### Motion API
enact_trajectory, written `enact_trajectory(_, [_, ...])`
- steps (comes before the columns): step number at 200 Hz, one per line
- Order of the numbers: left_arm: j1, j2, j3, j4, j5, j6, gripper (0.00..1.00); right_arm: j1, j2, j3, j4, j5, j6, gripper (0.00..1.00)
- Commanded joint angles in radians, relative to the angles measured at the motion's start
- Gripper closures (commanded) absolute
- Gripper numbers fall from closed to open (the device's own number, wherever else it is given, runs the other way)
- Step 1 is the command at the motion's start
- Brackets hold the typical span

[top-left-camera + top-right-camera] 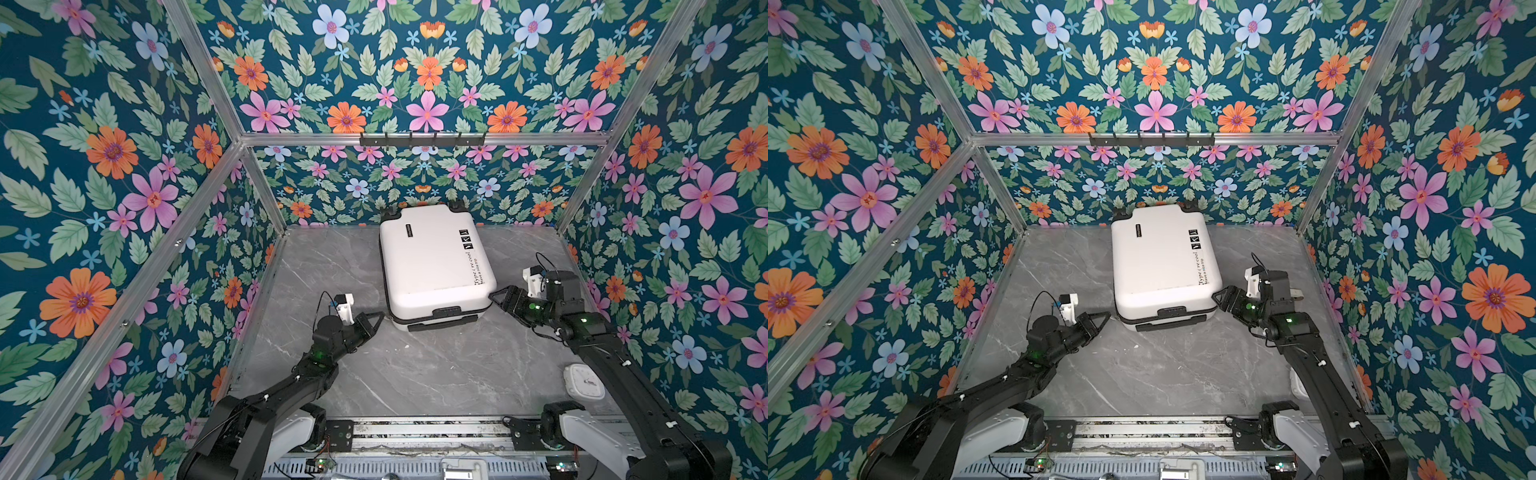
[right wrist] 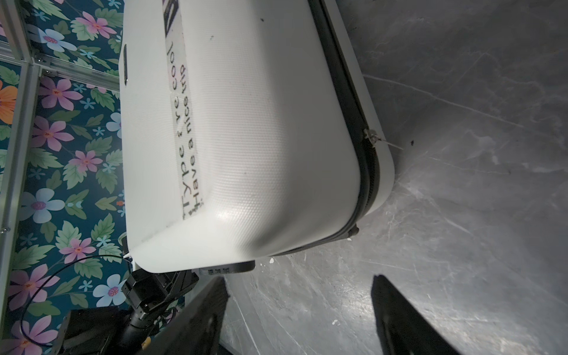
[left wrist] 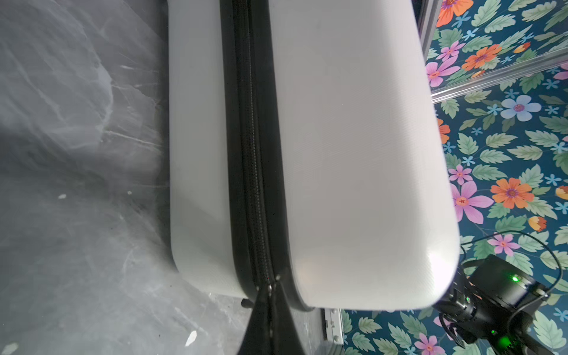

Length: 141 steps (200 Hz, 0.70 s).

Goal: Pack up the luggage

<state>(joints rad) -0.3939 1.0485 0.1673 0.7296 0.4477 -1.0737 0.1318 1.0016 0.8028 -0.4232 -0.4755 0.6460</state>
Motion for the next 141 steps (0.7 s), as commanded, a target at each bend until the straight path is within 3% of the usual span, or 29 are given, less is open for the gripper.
enact_trajectory(1, [-0.002,-0.063,-0.028,-0.089,-0.029,-0.012,1.0,0.001,0.008,0.007,0.016,-0.003,-0.006,0.25])
enact_trajectory(22, [-0.008,-0.104,-0.047,-0.174,-0.016,0.002,1.0,0.001,0.018,0.011,0.024,-0.006,-0.005,0.25])
enact_trajectory(61, [-0.014,-0.23,-0.005,-0.48,-0.069,0.129,0.52,0.0,0.025,0.018,0.021,-0.001,-0.006,0.25])
enact_trajectory(77, [-0.014,-0.278,0.03,-0.564,-0.104,0.184,0.4,0.001,0.032,0.02,0.018,0.003,-0.012,0.25])
enact_trajectory(98, [-0.014,-0.284,0.061,-0.558,-0.119,0.267,0.37,0.0,0.04,0.031,0.01,0.008,-0.023,0.25])
enact_trajectory(141, [-0.013,-0.166,0.054,-0.318,-0.11,0.45,0.42,0.0,0.04,0.065,-0.031,0.03,-0.052,0.24])
